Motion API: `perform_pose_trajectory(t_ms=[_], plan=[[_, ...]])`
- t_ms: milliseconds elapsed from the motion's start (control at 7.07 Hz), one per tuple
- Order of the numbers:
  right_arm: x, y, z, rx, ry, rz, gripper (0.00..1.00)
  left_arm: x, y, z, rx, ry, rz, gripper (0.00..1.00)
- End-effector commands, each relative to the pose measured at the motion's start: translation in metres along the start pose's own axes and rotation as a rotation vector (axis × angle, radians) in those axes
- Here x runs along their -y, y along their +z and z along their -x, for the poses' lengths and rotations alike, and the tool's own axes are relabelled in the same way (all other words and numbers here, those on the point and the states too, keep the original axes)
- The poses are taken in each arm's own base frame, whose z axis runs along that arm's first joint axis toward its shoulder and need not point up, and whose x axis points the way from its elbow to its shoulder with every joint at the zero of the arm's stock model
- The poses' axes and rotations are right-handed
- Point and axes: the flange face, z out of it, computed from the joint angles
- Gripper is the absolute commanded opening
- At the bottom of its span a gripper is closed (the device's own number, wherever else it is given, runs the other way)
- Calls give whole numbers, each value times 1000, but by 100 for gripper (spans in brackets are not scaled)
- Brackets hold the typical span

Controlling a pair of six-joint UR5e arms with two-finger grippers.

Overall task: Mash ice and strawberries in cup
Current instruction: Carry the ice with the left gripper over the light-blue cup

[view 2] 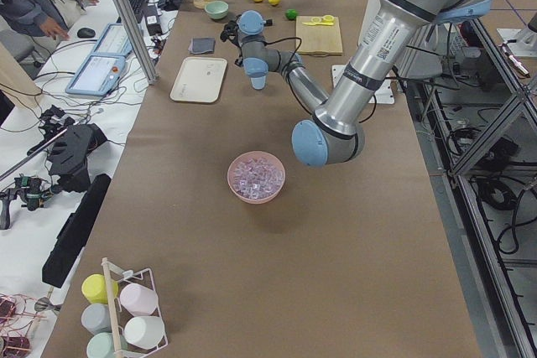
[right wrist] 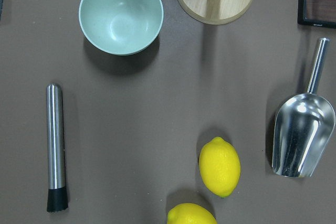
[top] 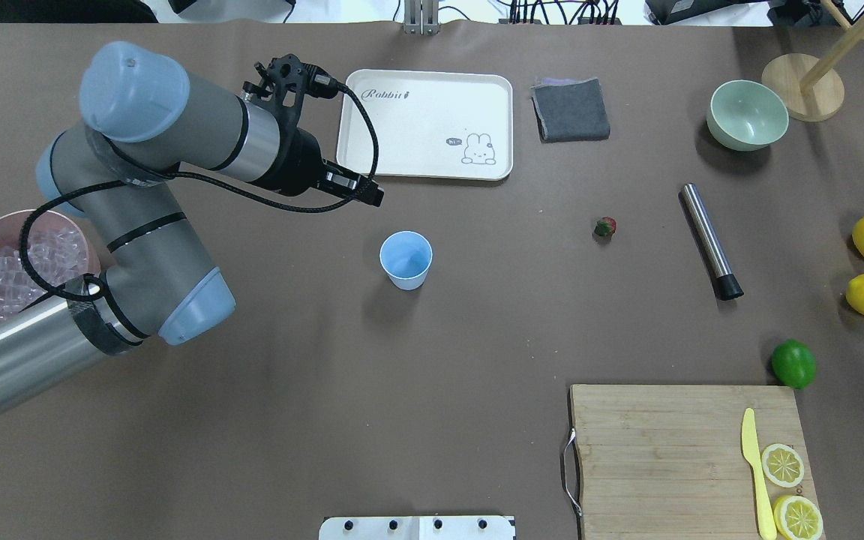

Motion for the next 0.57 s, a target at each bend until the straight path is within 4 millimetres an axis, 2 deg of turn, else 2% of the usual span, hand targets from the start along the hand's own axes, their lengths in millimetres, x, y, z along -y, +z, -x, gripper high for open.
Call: perform_pose_trajectory(t_ms=[0, 424], plan=[[-2, 0, 0, 4, -6, -12, 100, -7, 21, -6, 11, -3, 0, 0], [-4, 0, -1, 2, -7, -11, 100, -13, 42, -12, -9, 11, 12, 0]])
